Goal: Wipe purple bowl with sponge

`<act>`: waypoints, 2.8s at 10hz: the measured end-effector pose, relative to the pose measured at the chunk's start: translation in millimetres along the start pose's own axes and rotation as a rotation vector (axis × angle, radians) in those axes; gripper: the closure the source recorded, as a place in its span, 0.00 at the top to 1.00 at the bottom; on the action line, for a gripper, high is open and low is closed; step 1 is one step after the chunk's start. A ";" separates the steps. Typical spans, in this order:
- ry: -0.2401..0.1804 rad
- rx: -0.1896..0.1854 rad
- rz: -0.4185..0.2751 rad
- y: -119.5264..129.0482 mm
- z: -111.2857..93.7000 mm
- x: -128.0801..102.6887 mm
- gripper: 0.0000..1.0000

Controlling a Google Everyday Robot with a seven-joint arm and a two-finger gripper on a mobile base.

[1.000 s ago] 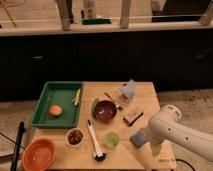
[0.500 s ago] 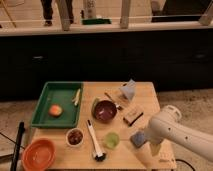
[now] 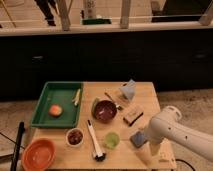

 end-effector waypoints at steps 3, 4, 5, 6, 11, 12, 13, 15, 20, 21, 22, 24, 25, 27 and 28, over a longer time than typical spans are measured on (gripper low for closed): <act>-0.004 -0.004 -0.023 -3.8 2.3 1.3 0.80; -0.004 -0.006 -0.036 -7.3 3.4 1.1 0.80; -0.005 -0.013 -0.047 -10.3 5.3 2.3 0.80; -0.004 -0.019 -0.052 -12.4 7.7 5.1 0.80; 0.005 -0.049 -0.072 -17.7 24.2 8.2 0.80; 0.008 -0.060 -0.078 -17.9 29.7 6.3 0.77; 0.008 -0.065 -0.082 -19.2 32.5 4.2 0.70; 0.008 -0.076 -0.079 -17.5 38.3 5.0 0.49; 0.012 -0.083 -0.080 -13.7 39.5 4.4 0.02; 0.013 -0.081 -0.078 -12.2 37.4 5.3 0.00; 0.015 -0.069 -0.077 -11.2 30.2 6.5 0.00; 0.017 -0.043 -0.079 -9.7 13.3 8.2 0.00; 0.021 -0.024 -0.086 -10.0 0.9 7.8 0.00; 0.024 0.000 -0.104 -7.7 -15.6 7.9 0.00; 0.028 0.004 -0.126 -6.9 -21.7 7.1 0.00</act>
